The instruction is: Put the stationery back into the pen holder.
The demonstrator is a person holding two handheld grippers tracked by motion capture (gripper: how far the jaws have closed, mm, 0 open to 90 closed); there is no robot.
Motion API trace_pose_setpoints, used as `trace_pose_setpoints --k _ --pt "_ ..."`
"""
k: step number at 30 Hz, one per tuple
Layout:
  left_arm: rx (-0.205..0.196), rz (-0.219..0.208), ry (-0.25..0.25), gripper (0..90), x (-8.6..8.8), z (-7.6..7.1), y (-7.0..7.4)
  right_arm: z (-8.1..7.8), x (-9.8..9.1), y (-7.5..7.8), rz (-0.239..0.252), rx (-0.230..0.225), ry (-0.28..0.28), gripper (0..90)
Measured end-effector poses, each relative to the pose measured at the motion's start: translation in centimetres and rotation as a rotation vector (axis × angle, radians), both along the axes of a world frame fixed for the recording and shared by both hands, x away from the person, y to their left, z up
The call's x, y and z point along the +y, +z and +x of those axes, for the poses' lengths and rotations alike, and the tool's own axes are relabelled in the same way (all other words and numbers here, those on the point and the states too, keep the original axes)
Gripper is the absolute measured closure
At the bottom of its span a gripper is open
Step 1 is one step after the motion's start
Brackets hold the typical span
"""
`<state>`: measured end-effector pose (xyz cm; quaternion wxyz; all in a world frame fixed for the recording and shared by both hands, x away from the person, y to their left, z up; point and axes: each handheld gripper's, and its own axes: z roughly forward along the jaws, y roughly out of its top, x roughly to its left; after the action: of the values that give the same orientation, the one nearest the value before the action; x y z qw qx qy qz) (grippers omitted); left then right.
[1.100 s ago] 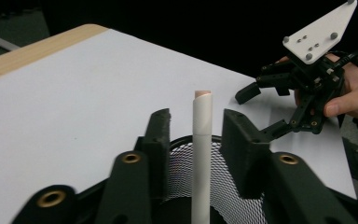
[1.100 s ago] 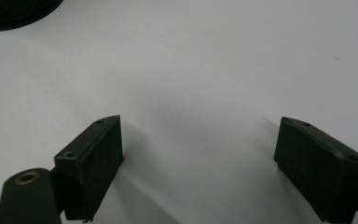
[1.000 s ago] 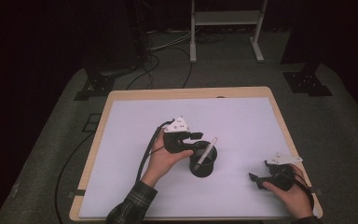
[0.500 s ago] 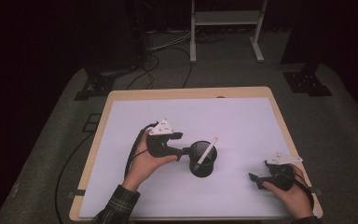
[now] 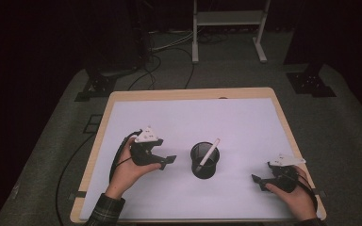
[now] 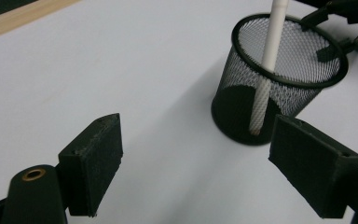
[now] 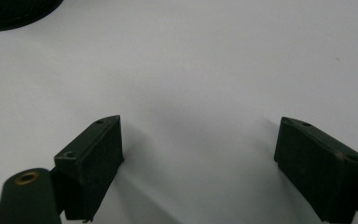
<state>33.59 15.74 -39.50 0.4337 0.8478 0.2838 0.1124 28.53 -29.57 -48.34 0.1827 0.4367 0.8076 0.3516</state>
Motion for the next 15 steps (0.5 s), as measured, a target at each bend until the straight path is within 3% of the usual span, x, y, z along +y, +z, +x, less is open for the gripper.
trace_pose_setpoints --k 15 --pt "0.013 0.074 0.076 10.3 3.7 -1.9 -1.6 0.0 0.0 0.0 0.001 0.0 -0.001 14.1"
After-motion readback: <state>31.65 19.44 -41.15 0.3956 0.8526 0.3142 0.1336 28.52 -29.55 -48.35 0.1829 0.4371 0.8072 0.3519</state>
